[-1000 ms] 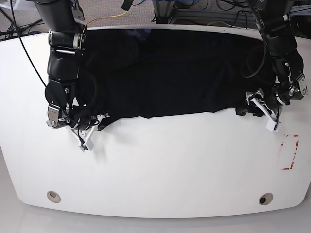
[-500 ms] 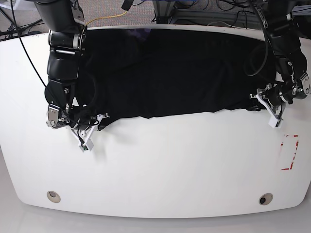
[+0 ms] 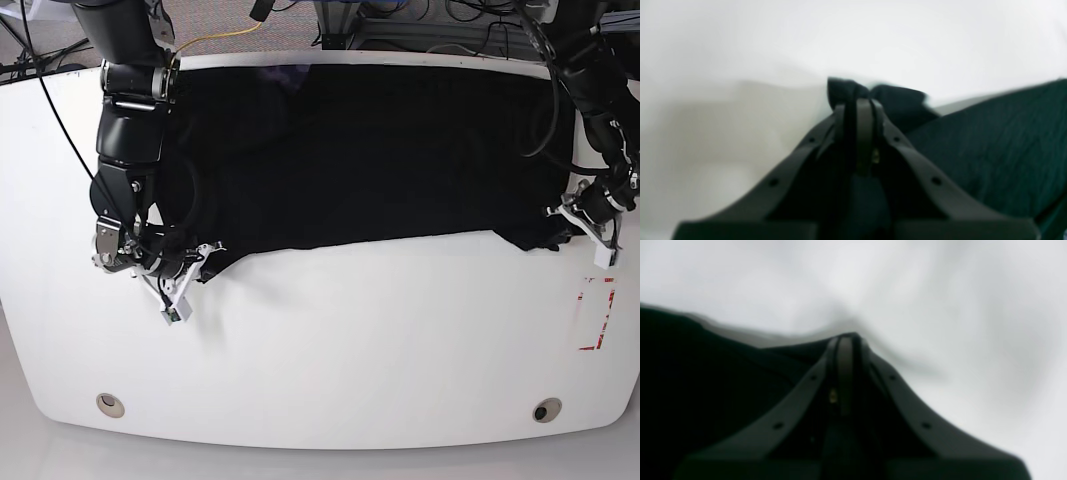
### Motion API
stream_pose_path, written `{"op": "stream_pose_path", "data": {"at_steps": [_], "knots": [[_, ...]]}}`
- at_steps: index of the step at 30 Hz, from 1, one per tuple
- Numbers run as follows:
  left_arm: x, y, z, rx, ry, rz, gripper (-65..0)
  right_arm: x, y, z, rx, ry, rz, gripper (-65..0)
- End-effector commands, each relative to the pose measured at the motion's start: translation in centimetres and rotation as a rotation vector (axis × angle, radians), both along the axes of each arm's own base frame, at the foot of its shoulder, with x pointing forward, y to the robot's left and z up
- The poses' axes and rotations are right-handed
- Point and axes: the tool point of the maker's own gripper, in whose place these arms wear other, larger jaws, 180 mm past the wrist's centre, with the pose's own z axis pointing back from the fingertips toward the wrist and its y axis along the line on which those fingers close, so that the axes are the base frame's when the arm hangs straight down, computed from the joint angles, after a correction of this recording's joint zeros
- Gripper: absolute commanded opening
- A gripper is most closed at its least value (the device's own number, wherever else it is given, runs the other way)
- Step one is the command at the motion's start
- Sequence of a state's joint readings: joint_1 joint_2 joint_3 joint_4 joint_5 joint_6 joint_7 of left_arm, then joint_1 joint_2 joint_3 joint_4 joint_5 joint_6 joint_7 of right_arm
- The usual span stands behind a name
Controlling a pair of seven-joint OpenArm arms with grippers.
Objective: Fold the T-shirt properly
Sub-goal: 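Lift the folded edge with both grippers and fold it over the shirt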
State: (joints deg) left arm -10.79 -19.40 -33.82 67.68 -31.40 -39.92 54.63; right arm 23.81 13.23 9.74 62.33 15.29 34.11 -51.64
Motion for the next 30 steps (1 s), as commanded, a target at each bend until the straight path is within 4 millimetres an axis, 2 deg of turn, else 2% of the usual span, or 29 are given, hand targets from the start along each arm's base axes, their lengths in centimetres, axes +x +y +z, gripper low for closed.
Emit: {"op": "stream_pose_path", "data": {"at_steps": [1,9,15,19,22,24,30], "knots": [[1.3,0.9,3.1,0.033,-0.091,0.006,-65.0,2.1,-0.5,3.2,-0.004,-0.099,-0.002,-65.0],[1.6,0.9,4.4,0.064,-0.125,-0.003,-65.0,2.6,-0.5,5.2,-0.025,-0.161,0.009,-65.0],[1.2,1.0,4.0,0.063,-0.113,-0.001,-65.0,2.2,-0.8,5.8,-0.056,-0.149,0.018,-65.0],[0.6,2.5,4.3,0.055,-0.125,0.051,-65.0,1.2,-0.6,6.8,-0.093,-0.185,0.038,-65.0],[-0.5,3.3,3.7,0.05,-0.111,0.08,-65.0,0.2,-0.6,7.1,-0.12,-0.193,0.049,-65.0],[-1.1,3.8,3.9,0.063,-0.117,0.095,-65.0,-0.4,-0.5,7.2,-0.134,-0.197,0.057,-65.0],[-2.7,3.9,4.2,0.109,-0.12,0.095,-65.0,-2.2,-0.1,7.1,-0.152,-0.208,0.071,-65.0]]}}
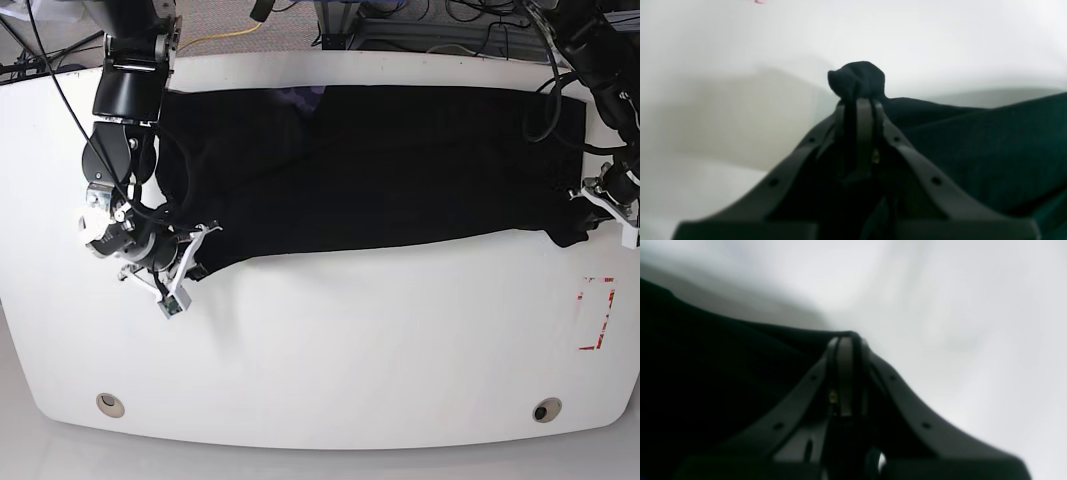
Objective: Fold the T-shirt properly
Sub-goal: 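Lift the folded edge with both grippers and fold it over the shirt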
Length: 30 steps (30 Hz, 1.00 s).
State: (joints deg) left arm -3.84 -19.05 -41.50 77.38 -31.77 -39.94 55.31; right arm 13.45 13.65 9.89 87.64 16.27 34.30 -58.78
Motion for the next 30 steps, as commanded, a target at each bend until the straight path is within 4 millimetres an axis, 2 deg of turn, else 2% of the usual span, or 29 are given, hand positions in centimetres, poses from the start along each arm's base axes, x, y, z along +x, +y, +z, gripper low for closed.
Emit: {"op": "stream_pose_path", "data": {"at_steps": [1,10,17,21,30], "knots": [[0.6,0.4,2.3,0.024,-0.081,0.012,-65.0,0.6,-0.3,2.2,-0.015,-0.075,-0.002,-65.0],[-2.2,0.6,2.1,0.073,-0.058,0.024,-65.0,-3.2,0.3,0.7,-0.043,-0.033,0.022,-65.0],[-4.4,0.4,0.7,0.101,0.058,0.0,-65.0,-5.5,-2.0,0.7,-0.046,0.004,-0.085,-65.0],[-5.4,0.4,0.0,0.106,0.084,-0.003,-65.0,-7.2,-3.3,0.0,-0.064,0.052,-0.121,-65.0],[-8.5,0.2,-2.0,0.097,0.166,-0.01,-65.0,-10.7,-2.9,-0.9,-0.097,0.088,-0.102,-65.0]]}}
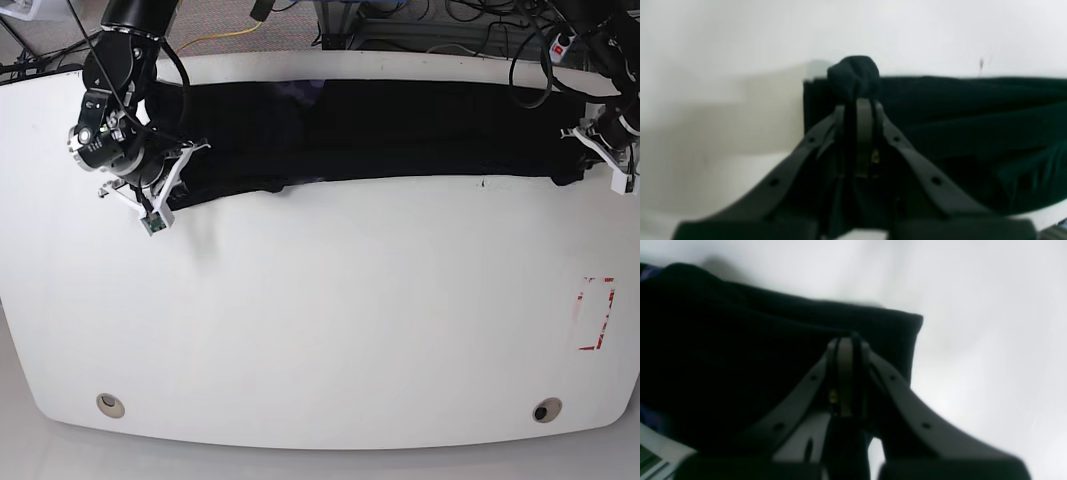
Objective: Fold the T-shirt properly
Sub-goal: 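Lift the folded edge with both grippers and fold it over the shirt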
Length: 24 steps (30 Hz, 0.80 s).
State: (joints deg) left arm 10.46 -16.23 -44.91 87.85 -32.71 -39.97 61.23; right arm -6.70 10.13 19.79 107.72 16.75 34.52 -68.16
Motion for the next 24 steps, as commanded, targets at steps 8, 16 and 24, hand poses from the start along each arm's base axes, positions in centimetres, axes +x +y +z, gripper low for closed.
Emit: {"op": "stream_pose_path", "data": {"at_steps": [8,16,24], "knots": [[-2.3,-0.3,0.2,-0.048,-0.007,-0.015,-64.4,-2.1,-0.4,-0.5,-0.023,0.024,0.001,-65.0],[-3.1,-0.6,-0.2,-0.062,0.01,-0.019,-33.3,-4.0,-0.6,-1.3,-0.003,0.057,-0.044,-30.8],[-0.9,-1.8,4.0,0.004,-0.105,-0.09,-30.3,-4.2,-0.8,0.7,0.037,-0.021,-0.076,-14.1]]}}
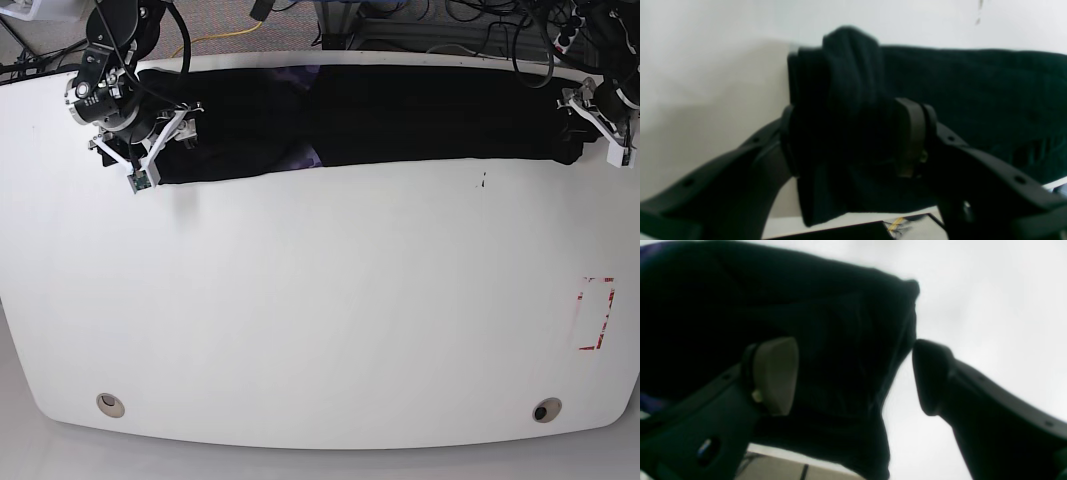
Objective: Fold the T-shirt properly
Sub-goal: 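Lift the folded edge with both grippers and fold it over the shirt, then drag the folded shirt back with both grippers, flattening it into a strip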
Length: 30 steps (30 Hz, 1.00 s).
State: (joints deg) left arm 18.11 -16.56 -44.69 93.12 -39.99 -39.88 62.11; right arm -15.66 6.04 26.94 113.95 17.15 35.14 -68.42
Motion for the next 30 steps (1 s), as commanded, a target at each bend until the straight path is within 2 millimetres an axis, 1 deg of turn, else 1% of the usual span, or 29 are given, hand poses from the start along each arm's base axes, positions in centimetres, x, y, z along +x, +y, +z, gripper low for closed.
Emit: {"op": "stream_pose_path", "data": {"at_steps": [1,3,6,8,10,12,14,16,18,19,21,22,24,25,30], "knots": [[2.3,-0.9,4.5,0.037,-0.139,-0.065,-30.3,1.0,0.4,1.9,0.055,-0.087,0.031,-14.3],[2.6,-1.8,5.8,0.042,-0.165,-0.098,-30.4,1.3,0.7,2.6,0.108,-0.123,0.039,-14.3],[3.1,-3.2,7.4,0.047,-0.205,-0.146,-30.4,1.7,1.7,3.7,0.191,-0.177,0.072,-14.3],[3.1,-3.8,7.4,0.032,-0.211,-0.152,-30.4,1.9,2.4,4.1,0.251,-0.197,0.08,-14.4],[3.0,-4.6,6.5,0.021,-0.194,-0.155,-30.4,1.9,3.1,3.9,0.309,-0.195,0.08,-16.8],[2.8,-5.0,5.5,0.04,-0.152,-0.168,-30.4,1.5,3.6,2.9,0.346,-0.15,0.082,-22.2],[2.3,-5.1,4.0,0.071,-0.092,-0.181,-30.4,1.0,4.5,1.7,0.36,-0.094,0.103,-29.8],[1.6,-4.8,2.7,0.094,-0.036,-0.181,-30.6,0.5,5.3,0.8,0.38,-0.064,0.118,-38.2],[0.5,-4.1,1.0,0.112,0.035,-0.168,-30.6,0.2,5.8,0.0,0.404,-0.038,0.116,-49.5],[0.3,-3.8,0.5,0.122,0.054,-0.164,-30.6,-0.2,5.8,-0.5,0.411,-0.023,0.109,-52.5],[-0.6,-2.9,-0.6,0.141,0.106,-0.145,-30.6,-1.0,5.5,-1.6,0.428,0.012,0.084,-60.6],[-1.1,-2.5,-1.2,0.148,0.131,-0.135,-30.6,-1.1,5.4,-2.0,0.434,0.02,0.076,-61.0],[-1.7,-1.9,-2.2,0.152,0.171,-0.12,-30.6,-1.5,5.2,-3.1,0.459,0.041,0.049,-59.9],[-1.9,-1.6,-2.7,0.148,0.186,-0.111,-30.6,-1.6,4.8,-3.6,0.466,0.048,0.033,-59.0],[-1.5,-1.8,-3.1,0.127,0.162,-0.106,-30.6,-1.9,3.5,-6.2,0.471,0.088,-0.039,-58.5]]}}
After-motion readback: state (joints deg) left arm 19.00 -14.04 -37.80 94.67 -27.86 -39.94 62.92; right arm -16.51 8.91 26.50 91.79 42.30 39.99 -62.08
